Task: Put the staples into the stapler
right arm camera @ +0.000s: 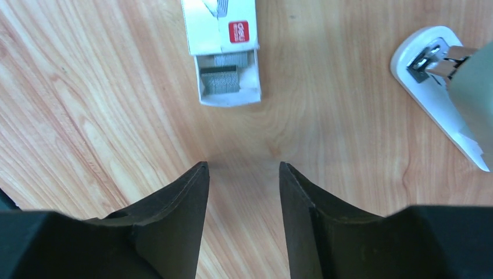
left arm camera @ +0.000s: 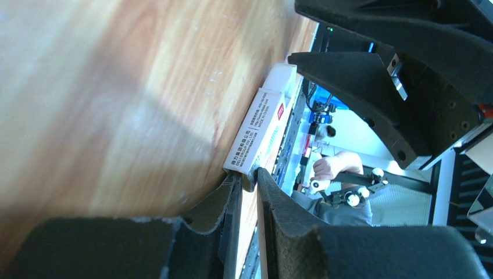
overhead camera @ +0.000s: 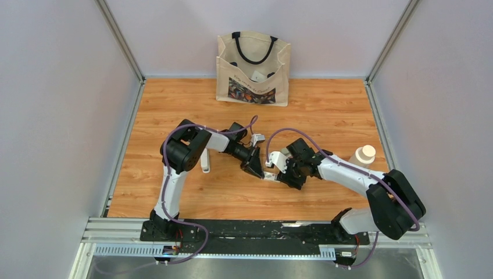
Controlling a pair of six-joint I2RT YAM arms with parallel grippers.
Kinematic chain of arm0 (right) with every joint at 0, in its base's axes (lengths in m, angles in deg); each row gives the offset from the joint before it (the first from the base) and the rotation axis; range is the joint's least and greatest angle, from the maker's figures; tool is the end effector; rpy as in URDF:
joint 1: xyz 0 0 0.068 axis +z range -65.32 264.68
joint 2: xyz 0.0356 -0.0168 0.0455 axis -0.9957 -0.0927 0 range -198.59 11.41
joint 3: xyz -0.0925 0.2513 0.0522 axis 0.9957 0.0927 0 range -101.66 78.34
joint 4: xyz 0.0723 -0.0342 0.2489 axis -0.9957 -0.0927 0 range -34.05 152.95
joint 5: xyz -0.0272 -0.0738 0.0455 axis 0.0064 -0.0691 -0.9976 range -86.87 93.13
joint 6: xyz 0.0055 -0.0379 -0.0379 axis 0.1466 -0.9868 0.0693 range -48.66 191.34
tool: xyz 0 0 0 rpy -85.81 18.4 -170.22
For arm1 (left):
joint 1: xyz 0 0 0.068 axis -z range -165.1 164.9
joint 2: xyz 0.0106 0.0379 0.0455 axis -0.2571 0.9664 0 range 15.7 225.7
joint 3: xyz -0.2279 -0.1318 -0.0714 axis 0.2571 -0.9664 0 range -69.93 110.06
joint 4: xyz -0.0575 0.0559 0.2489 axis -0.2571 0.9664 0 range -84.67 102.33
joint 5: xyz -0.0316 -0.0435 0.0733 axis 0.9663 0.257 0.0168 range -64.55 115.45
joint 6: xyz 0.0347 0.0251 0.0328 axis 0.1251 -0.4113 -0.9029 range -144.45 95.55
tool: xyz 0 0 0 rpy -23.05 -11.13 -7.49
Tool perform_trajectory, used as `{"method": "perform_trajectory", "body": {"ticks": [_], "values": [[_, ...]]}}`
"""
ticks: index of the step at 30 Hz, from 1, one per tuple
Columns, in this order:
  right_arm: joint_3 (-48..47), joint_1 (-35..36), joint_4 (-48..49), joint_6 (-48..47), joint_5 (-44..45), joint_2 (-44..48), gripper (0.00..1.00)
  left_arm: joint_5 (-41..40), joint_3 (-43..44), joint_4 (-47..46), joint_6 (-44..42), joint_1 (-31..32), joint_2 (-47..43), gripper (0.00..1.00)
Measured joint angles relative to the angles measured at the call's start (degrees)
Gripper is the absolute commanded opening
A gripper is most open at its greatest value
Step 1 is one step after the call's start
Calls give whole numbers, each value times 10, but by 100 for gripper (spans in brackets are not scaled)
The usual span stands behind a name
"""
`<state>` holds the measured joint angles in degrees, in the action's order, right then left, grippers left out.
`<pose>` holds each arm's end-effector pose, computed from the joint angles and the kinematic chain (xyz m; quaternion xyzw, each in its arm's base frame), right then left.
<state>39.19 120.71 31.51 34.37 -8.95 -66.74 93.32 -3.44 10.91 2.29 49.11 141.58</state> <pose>0.1819 0.1415 0.1619 -0.5973 0.7772 0.1023 0.1698 0.3024 -0.2455 0.0678 -0.1735 -0.8003 0.5609 0.1214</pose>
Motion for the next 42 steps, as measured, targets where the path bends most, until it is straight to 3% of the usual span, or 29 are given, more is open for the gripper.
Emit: {"method": "perform_trajectory", "body": {"ticks": [5, 20, 25, 30, 42], "values": [[0, -7, 3, 0, -5, 5, 73, -2, 0, 9, -4, -7, -2, 23], [-42, 23, 32, 7, -24, -53, 79, -3, 0, 11, -4, 14, -2, 23], [-49, 41, 37, 7, -24, -70, 73, -4, 0, 11, -4, 19, -2, 23], [-50, 48, 41, 7, -23, -72, 60, -4, 0, 11, -3, 19, -2, 23], [-50, 50, 43, 6, -23, -73, 45, -5, 3, 17, -5, 19, -2, 23]]}}
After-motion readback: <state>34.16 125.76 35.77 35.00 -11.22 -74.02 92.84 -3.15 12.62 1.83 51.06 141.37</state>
